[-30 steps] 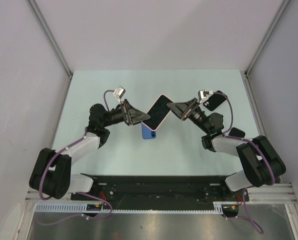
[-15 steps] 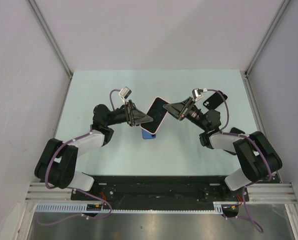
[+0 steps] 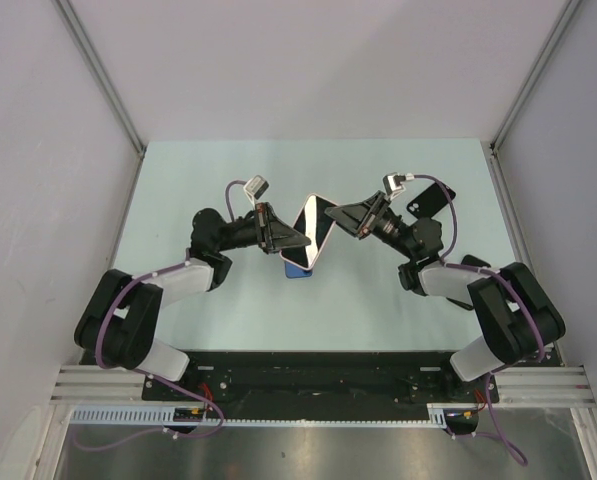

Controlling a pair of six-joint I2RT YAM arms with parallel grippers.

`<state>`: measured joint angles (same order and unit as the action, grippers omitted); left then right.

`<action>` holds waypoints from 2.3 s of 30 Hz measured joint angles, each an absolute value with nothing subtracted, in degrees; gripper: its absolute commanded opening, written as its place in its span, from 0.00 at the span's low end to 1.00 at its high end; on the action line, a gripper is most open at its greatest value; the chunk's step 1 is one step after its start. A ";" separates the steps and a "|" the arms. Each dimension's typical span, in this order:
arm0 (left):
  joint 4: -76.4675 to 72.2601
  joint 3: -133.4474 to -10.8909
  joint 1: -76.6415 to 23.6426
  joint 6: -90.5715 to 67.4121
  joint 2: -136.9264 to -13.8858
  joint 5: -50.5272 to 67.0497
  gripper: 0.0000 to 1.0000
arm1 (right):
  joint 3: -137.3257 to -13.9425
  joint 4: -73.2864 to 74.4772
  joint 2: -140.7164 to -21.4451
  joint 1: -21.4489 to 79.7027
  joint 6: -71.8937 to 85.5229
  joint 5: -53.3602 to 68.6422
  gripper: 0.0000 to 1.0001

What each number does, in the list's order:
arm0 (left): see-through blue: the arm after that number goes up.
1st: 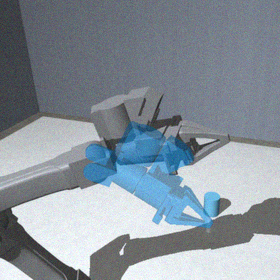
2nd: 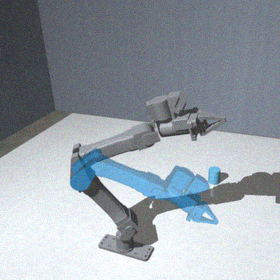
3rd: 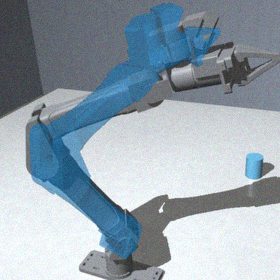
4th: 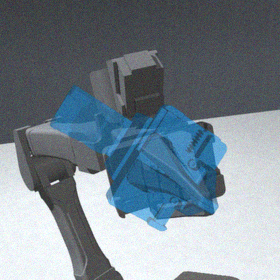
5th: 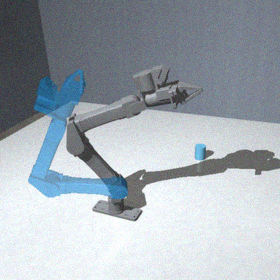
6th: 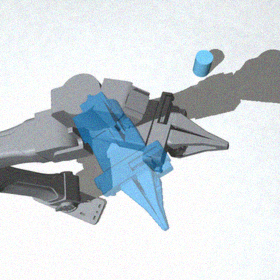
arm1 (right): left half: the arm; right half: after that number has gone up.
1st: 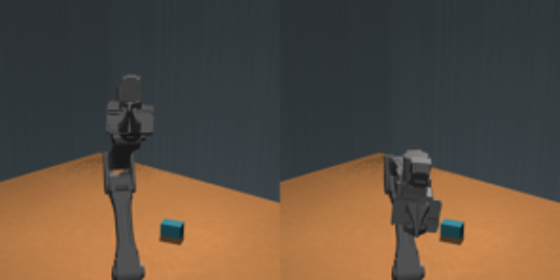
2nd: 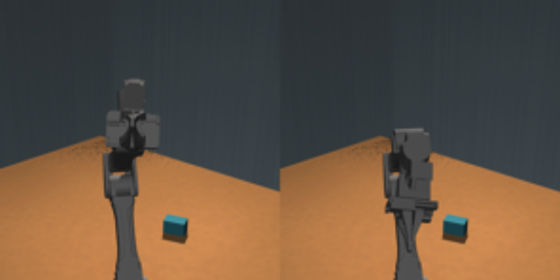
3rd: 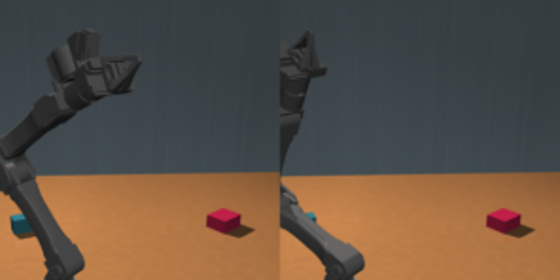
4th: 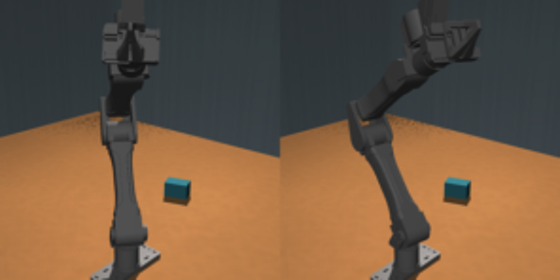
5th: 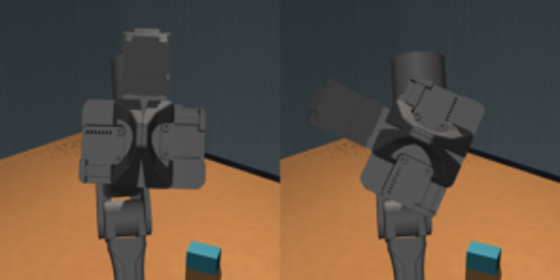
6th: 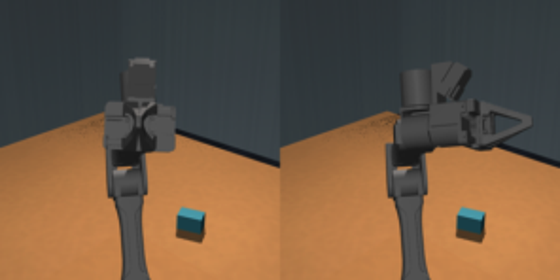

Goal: Take the phone out of the phone case
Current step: Remove the phone case from the phone.

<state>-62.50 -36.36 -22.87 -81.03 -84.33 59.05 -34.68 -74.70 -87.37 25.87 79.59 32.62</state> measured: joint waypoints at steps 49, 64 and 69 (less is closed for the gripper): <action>-71.00 -35.24 -22.15 -91.68 -76.75 53.06 0.00 | -37.43 -78.08 -86.04 35.53 107.02 9.08 0.00; -69.38 -36.45 -22.15 -93.14 -73.54 53.08 0.00 | -38.94 -81.54 -86.94 37.04 108.51 7.88 0.00; -67.99 -37.58 -22.13 -93.69 -72.29 53.12 0.00 | -39.90 -83.11 -87.68 37.41 109.12 7.60 0.00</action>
